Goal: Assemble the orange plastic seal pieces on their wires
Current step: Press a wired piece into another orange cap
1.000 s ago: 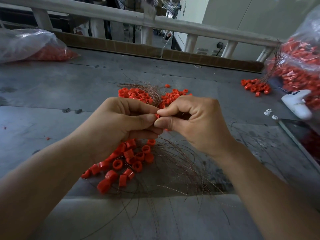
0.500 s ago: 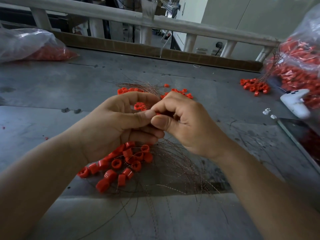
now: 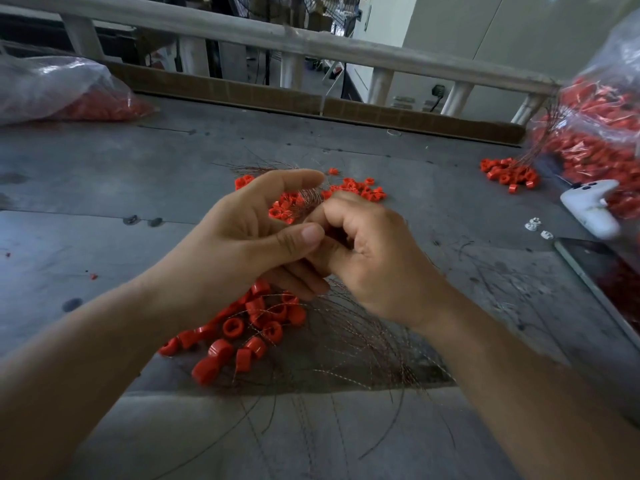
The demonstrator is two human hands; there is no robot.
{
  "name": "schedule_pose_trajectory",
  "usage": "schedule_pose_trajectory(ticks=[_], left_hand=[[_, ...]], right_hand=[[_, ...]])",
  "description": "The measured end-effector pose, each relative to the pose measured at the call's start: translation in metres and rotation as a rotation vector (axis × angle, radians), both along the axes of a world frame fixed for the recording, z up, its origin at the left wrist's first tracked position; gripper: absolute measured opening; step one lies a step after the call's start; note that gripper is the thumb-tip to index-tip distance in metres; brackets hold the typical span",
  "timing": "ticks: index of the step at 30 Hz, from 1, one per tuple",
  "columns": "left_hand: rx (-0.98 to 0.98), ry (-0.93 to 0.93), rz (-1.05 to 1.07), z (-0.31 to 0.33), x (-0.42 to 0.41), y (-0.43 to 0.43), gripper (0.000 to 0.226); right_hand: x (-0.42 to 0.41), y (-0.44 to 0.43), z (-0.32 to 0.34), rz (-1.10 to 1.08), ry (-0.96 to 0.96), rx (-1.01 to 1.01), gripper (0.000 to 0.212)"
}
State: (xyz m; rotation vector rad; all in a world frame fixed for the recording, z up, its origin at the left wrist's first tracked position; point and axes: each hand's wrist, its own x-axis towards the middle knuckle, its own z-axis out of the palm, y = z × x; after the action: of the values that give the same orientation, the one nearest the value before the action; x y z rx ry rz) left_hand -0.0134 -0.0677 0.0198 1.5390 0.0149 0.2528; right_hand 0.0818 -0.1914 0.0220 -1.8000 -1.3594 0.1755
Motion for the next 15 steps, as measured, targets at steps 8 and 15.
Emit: schedule_pose_trajectory(ticks=[8,15], left_hand=[[-0.073,0.059,-0.011,0.001,0.003,0.008,0.038],[-0.290,-0.056,0.022,0.004,0.003,0.021,0.029]], right_hand=[[0.004,0.001,0.001,0.047,0.225,0.033,0.018],[0.010,-0.002,0.005,0.060,0.303,0.022,0.008]])
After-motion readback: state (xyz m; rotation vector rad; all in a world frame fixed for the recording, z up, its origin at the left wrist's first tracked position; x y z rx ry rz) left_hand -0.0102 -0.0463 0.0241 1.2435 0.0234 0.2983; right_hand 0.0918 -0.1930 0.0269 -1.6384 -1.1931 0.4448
